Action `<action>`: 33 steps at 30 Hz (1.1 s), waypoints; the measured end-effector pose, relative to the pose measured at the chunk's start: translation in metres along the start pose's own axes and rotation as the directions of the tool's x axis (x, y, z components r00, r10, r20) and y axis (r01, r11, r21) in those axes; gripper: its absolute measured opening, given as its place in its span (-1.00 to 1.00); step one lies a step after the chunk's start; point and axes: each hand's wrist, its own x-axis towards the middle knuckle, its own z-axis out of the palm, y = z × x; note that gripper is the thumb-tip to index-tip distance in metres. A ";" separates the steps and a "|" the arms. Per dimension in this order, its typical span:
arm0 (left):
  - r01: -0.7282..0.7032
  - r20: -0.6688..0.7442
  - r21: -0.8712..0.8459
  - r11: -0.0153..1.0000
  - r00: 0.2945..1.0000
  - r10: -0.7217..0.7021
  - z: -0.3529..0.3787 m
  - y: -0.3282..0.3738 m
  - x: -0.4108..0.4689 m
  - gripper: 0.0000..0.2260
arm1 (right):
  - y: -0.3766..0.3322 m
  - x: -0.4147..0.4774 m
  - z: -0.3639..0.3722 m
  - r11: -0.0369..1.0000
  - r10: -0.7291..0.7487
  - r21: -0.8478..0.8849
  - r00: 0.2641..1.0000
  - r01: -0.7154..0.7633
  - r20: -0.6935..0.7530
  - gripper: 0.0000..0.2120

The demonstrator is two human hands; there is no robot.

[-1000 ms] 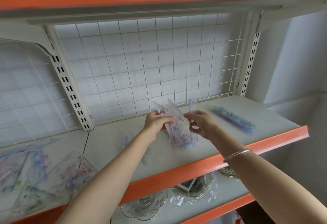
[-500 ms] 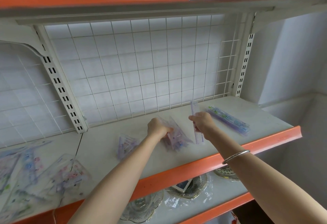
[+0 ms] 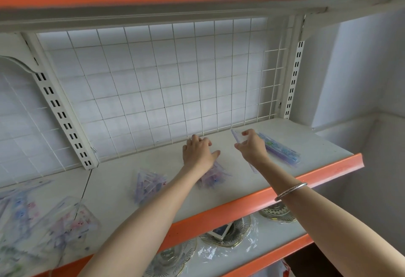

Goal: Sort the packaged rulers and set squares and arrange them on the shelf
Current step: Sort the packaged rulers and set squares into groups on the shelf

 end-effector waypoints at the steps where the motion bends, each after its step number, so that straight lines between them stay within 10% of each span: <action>1: -0.021 0.006 0.009 1.000 1.000 0.021 0.002 0.004 0.003 -0.60 | 0.002 0.002 -0.004 0.999 -0.020 -0.042 1.000 0.019 -0.015 -0.59; 15: -0.090 0.089 0.090 0.992 0.993 0.082 0.028 0.025 0.030 -0.67 | 0.056 0.047 -0.029 0.831 -0.113 -0.553 0.992 0.059 -0.064 -0.69; 33: 0.000 -0.010 0.158 0.987 1.000 0.002 -0.019 -0.047 0.007 -0.68 | -0.010 0.026 0.031 0.796 -0.288 -0.525 0.951 0.303 0.113 -0.66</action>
